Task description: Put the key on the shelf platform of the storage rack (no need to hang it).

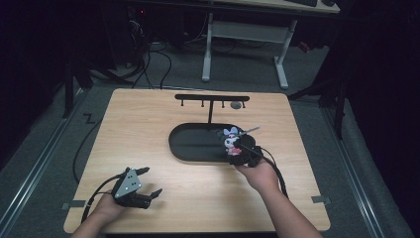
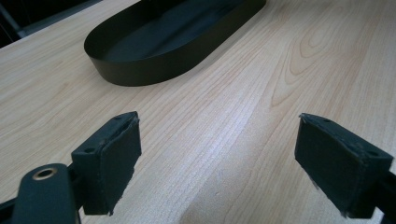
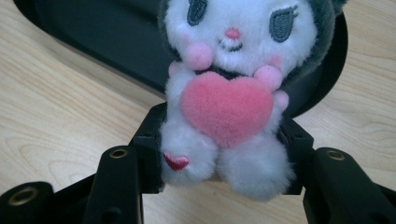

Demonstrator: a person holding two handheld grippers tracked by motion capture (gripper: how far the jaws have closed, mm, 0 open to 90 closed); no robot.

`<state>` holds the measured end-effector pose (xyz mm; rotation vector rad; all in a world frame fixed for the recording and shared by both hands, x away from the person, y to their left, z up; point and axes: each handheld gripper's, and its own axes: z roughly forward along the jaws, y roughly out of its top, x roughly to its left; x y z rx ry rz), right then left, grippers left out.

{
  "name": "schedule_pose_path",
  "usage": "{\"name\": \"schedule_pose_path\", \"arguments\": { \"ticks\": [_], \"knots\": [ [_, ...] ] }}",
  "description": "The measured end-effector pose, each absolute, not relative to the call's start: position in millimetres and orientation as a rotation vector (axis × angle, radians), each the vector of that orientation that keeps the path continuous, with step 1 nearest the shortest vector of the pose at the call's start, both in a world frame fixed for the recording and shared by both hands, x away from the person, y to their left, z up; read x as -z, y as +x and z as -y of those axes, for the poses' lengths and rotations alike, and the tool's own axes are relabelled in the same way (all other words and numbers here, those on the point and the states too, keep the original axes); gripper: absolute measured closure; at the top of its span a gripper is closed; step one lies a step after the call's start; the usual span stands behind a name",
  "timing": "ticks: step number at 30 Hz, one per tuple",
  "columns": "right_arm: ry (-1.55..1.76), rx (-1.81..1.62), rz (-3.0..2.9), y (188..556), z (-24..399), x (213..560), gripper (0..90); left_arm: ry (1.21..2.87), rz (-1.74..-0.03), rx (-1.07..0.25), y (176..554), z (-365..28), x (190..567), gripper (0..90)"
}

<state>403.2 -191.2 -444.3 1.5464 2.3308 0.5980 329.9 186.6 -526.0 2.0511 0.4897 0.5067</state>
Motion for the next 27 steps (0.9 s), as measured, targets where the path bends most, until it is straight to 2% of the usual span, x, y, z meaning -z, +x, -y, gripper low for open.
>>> {"name": "schedule_pose_path", "arguments": {
  "ticks": [27],
  "knots": [
    [1.576, -0.587, -2.31, 454.2, 170.2, 458.2, 48.5, 2.045, -0.49, -0.507, 329.5, -187.3, 525.9, 15.4]
  ]
}}
